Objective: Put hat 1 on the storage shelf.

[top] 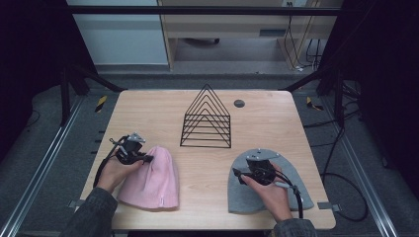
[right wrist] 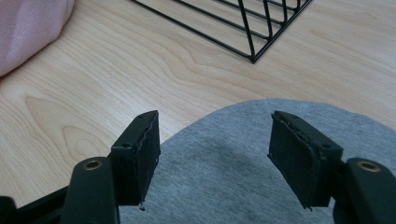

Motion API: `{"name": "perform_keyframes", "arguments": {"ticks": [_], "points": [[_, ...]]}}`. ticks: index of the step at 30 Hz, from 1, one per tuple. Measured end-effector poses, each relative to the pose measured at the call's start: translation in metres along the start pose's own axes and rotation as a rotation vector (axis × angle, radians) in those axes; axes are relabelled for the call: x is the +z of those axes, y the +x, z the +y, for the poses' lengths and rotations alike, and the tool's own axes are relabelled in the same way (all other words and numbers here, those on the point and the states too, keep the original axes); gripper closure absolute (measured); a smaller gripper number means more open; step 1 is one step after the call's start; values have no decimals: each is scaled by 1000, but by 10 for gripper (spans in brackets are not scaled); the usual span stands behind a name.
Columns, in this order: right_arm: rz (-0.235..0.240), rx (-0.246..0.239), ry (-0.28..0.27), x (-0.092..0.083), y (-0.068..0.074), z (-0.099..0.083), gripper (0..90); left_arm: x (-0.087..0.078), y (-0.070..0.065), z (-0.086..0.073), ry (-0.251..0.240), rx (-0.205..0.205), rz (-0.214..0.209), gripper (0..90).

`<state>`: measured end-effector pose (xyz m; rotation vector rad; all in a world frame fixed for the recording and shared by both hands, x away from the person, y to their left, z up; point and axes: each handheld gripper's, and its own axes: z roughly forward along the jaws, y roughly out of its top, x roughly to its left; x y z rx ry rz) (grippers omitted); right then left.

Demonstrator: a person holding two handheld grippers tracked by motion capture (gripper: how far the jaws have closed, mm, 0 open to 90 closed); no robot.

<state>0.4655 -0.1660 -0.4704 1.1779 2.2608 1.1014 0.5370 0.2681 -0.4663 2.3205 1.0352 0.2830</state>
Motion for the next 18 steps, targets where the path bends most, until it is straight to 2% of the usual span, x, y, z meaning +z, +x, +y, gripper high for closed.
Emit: {"name": "perform_keyframes", "arguments": {"ticks": [4, 6, 9, 13, 15, 18], "points": [[2, 9, -31, -3, -1, 1, 330, -7, -5, -2, -28, 6, 13, 832], [0, 6, -28, -3, -1, 1, 325, -9, -7, -2, -40, 1, 19, 834], [-4, 2, -22, -3, -1, 1, 316, -24, -12, -3, -94, 6, 38, 837], [-17, -9, -21, -4, -1, 2, 296, -36, -21, 0, -143, 21, 48, 840], [-19, -7, -24, -4, -1, 2, 293, -39, -23, 1, -149, 29, 48, 841], [-28, -8, -24, -4, -1, 2, 277, -47, -35, 7, -174, 65, 55, 841]]}}
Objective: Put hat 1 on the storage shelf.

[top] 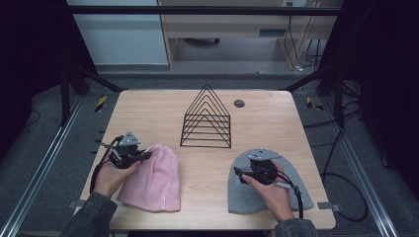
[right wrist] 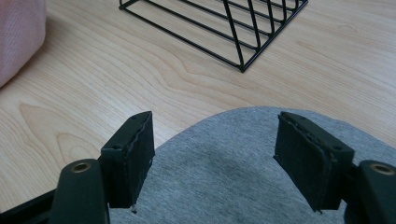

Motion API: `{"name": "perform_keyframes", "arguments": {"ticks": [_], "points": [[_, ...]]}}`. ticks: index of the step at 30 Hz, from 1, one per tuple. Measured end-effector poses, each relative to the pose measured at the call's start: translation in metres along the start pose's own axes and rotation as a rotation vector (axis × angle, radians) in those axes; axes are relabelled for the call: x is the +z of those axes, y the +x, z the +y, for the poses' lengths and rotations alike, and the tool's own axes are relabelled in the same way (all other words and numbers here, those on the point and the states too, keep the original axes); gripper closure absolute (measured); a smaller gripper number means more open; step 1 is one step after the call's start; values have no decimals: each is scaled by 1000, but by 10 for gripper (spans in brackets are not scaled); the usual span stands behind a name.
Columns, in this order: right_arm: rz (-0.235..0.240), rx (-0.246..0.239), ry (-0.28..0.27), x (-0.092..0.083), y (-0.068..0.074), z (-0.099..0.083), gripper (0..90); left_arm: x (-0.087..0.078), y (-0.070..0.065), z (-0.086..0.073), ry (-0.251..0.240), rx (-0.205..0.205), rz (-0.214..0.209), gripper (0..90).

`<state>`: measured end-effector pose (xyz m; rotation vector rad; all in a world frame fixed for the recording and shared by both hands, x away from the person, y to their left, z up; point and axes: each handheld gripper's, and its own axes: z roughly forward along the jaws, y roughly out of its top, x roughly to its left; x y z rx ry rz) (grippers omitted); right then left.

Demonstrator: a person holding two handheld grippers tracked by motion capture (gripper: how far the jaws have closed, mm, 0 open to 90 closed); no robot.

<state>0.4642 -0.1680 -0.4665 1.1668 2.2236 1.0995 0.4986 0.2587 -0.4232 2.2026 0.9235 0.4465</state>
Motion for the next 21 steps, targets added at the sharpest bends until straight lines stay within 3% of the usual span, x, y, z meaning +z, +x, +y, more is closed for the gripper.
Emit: {"name": "perform_keyframes", "arguments": {"ticks": [7, 12, 17, 21], "points": [[-17, -22, 14, 0, 5, 0, 269, -16, -12, 12, -48, 29, -6, 844], [3, 3, -4, -5, 10, 4, 265, -31, -21, 24, -73, 57, -9, 844], [-3, -57, -1, -11, 19, 20, 276, -39, -25, 37, -93, 75, -13, 844], [20, -96, -17, -18, 27, 39, 277, -53, -29, 62, -97, 115, 5, 845]]}}
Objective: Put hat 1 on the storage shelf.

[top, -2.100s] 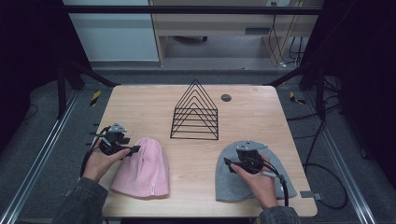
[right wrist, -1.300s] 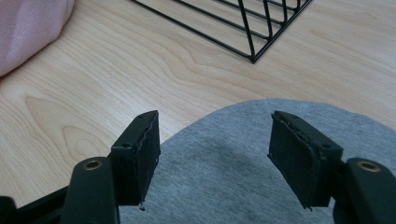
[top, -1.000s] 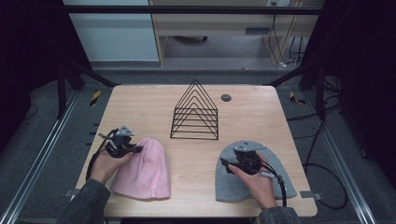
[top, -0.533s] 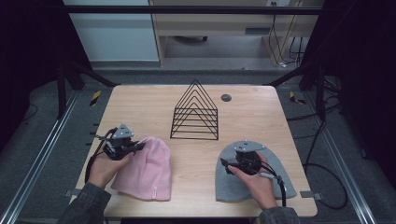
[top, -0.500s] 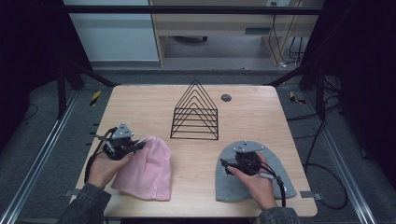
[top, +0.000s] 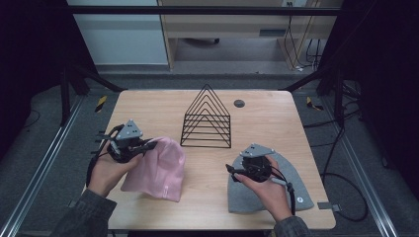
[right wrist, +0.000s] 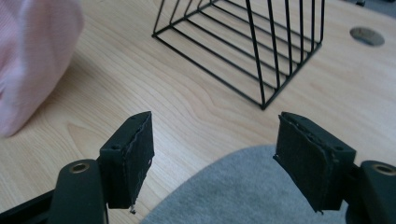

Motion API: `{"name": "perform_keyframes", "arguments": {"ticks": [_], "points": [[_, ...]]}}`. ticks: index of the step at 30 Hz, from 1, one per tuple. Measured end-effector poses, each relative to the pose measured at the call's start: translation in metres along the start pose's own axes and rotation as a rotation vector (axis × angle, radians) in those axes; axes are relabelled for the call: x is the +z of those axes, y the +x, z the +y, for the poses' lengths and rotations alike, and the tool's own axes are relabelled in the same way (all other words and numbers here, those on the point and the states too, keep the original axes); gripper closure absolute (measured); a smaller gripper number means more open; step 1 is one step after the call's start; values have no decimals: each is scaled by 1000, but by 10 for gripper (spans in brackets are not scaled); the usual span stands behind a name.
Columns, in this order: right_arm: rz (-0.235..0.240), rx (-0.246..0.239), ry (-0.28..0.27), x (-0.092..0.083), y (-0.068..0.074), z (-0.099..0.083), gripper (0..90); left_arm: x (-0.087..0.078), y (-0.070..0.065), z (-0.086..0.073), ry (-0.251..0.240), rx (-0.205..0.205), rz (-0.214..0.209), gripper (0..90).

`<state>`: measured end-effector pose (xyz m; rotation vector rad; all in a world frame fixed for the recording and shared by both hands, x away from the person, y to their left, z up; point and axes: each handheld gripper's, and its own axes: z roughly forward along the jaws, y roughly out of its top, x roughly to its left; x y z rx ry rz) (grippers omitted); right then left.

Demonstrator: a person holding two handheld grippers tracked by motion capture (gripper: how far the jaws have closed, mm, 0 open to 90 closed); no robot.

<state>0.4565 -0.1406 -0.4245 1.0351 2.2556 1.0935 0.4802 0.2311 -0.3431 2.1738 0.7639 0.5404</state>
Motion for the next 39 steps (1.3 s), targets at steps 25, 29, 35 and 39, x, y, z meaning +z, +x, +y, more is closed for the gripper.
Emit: {"name": "perform_keyframes", "arguments": {"ticks": [25, 29, 35, 39], "points": [[188, -94, -17, 21, 42, 56, 378, -23, 4, 86, -97, 45, 10, 844], [208, -96, -7, 31, 46, 55, 406, -23, -1, 91, -105, 52, 5, 844], [237, -88, -7, 44, 51, 56, 436, -23, -4, 99, -118, 54, -8, 843], [253, -69, -15, 50, 51, 60, 454, -23, -6, 105, -125, 58, -13, 844]]}}
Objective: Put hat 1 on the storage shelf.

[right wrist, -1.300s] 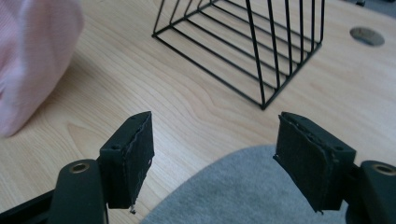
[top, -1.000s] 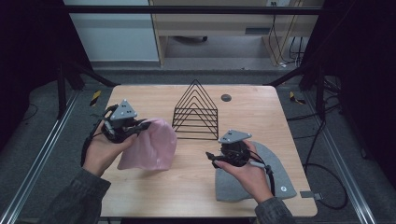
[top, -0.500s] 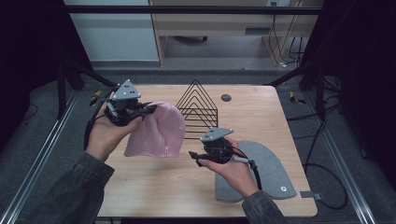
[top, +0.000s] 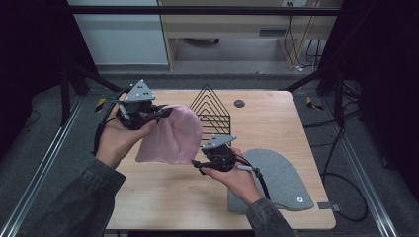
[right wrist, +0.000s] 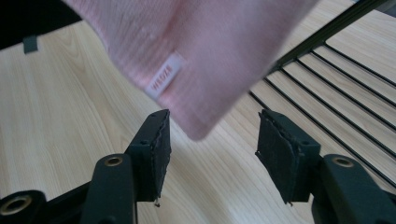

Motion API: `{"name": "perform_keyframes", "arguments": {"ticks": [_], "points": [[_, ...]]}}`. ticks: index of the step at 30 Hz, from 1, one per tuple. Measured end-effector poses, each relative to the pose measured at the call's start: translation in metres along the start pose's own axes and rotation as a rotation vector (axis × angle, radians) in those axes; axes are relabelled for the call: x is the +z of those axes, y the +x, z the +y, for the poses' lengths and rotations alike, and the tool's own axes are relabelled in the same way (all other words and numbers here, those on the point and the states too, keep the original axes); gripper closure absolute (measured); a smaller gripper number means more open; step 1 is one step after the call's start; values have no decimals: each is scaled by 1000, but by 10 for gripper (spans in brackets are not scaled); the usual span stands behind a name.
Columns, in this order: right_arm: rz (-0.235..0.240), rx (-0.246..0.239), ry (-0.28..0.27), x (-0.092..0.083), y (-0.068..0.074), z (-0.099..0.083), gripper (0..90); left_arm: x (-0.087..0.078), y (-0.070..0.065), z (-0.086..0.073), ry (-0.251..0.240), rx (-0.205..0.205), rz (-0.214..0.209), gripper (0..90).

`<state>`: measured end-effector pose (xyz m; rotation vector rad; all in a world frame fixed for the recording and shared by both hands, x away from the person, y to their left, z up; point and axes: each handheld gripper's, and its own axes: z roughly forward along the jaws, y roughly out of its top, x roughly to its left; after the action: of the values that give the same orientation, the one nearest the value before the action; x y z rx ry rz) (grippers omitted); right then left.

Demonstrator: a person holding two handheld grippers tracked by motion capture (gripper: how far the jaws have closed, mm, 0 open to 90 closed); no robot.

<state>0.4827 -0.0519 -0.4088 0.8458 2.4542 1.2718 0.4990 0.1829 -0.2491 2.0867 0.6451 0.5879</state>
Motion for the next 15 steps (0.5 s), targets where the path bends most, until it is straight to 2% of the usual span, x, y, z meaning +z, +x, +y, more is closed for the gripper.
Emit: {"name": "perform_keyframes", "arguments": {"ticks": [4, 9, 15], "points": [[17, 9, -11, 6, -5, 6, 539, 0, 1, 5, -19, -7, -1, 844], [42, 16, -40, 4, -14, 16, 791, -2, 6, 10, -33, -20, 9, 843], [45, 5, -55, -21, -25, 32, 829, -7, 19, 16, -52, -35, 25, 842]]}}
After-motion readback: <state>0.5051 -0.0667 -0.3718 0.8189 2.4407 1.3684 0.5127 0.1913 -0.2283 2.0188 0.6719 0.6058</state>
